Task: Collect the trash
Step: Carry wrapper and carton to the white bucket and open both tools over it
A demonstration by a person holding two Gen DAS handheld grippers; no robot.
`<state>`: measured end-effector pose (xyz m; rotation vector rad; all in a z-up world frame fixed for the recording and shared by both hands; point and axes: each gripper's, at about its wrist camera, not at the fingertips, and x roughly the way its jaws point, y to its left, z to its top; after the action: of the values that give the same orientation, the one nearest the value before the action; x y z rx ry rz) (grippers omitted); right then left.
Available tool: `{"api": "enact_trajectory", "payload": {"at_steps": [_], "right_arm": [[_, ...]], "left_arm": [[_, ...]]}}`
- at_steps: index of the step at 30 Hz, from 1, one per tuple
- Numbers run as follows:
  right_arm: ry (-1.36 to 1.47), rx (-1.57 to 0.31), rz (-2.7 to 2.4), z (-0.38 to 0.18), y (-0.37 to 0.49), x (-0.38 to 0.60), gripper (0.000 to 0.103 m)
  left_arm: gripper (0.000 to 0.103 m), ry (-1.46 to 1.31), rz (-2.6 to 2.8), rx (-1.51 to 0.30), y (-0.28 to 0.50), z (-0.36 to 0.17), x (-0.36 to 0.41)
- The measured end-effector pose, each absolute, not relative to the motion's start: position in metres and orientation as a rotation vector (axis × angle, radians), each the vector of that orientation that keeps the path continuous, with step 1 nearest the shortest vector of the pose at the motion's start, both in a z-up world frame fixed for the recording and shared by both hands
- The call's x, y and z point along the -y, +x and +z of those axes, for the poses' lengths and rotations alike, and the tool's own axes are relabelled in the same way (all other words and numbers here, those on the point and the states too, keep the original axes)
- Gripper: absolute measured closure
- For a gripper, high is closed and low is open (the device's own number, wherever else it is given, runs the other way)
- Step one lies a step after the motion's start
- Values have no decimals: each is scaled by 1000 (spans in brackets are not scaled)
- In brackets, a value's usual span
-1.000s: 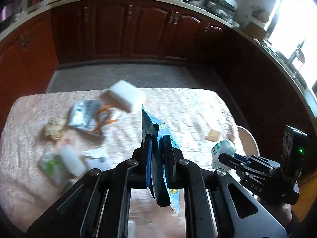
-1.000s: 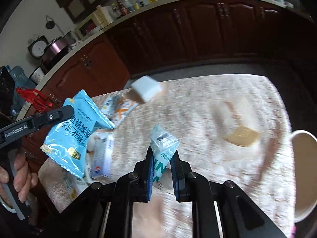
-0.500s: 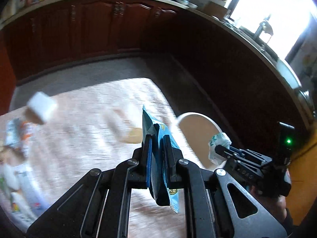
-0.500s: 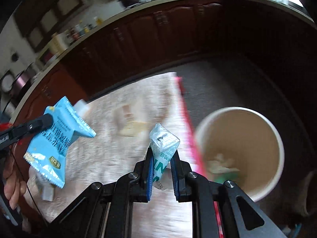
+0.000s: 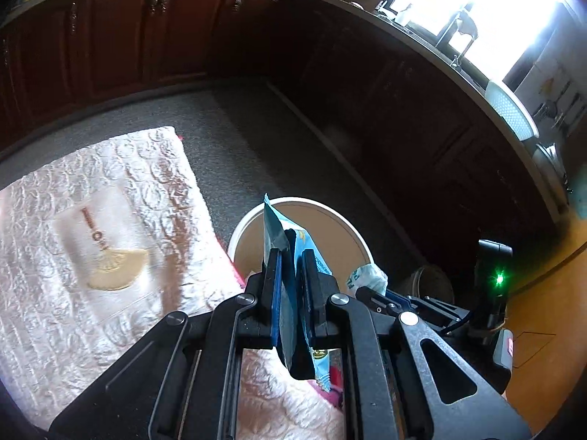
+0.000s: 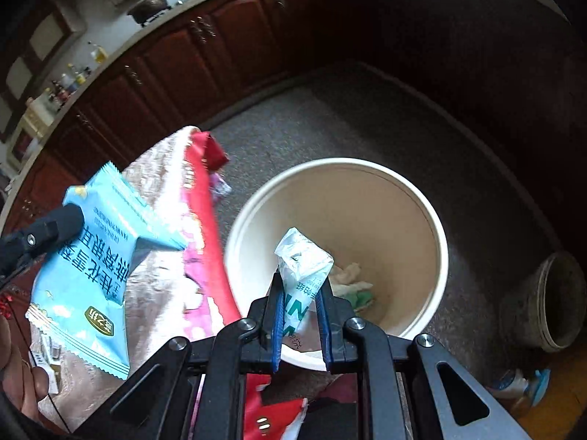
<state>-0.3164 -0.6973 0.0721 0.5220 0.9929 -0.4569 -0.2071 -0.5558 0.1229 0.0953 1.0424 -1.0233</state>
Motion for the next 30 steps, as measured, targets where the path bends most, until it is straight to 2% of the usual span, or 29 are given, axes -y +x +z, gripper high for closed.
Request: {"api": "enact_trajectory", "payload": {"at_steps": [4,6,8,11,30], "right_arm": [[525,-1011,-502,67,-317,704,87],[524,-1014,-539,66,-317,707,64],[527,-994,-554,68,-315,711,56],[535,-987,-558,70,-315,711,56],[499,-981,-522,79,-301,680,55]], "left_arm": [[94,75,-1010,-1059,-201,114,554],[87,69,-1007,-1077,-197,110,552],[66,68,-1004,-1090,-195,106,549],[61,65,-994,-1085,-194,105,543],[61,144,-870,-1007,-186,107,490]]}}
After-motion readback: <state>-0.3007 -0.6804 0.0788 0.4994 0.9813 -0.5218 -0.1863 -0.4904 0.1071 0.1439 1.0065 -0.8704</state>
